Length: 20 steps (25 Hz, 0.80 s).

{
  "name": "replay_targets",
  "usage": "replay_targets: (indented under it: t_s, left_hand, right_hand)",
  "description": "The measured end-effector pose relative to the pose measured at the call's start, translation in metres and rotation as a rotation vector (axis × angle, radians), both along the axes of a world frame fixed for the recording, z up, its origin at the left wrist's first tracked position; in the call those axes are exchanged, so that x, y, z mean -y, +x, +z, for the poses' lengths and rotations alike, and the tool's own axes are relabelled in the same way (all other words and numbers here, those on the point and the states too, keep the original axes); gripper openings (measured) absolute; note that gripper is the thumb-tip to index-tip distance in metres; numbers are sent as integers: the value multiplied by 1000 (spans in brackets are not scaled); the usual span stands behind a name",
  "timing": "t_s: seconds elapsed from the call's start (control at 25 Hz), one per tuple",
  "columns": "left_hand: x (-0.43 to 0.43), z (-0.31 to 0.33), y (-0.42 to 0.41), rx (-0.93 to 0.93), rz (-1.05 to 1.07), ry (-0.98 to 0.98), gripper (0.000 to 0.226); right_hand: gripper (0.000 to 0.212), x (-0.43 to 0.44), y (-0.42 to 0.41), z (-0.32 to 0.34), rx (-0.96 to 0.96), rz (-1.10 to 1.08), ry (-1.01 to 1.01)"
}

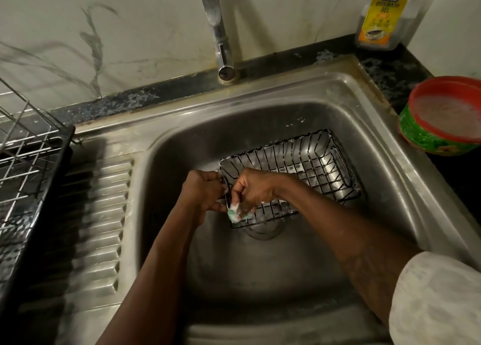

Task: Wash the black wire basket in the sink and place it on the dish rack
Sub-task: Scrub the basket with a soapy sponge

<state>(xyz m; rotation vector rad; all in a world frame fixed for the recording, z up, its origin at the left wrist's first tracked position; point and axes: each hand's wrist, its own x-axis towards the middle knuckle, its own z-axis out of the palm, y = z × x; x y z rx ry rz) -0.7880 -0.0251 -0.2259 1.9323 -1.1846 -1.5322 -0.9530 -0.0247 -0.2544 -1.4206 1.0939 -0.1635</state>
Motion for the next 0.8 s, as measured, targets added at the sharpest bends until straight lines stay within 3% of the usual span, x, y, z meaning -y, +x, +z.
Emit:
replay_targets:
  t_s: [0.12,0.32,0.44,0.56,0.64,0.8]
  left_hand:
    - [0,-2,2,-12,9,2,38]
    - [0,-3,-1,-25,21,38,50]
    - [-2,0,-4,-24,14,52,50]
    - [-3,4,-4,-87,31,89,37]
    - [-2,3,0,-17,-3,51,21]
    - [1,1,3,127,9,-12,7]
  right_hand:
    - [16,-3,5,1,-12,53,43]
    - [20,-6,10,-3,-33,-3,207]
    - [17,-4,15,-15,-250,-46,132]
    - [31,1,25,-27,-535,-104,31]
    - [29,2,31,-25,-608,-198,-31]
    - [20,9,28,-21,-400,-639,-97]
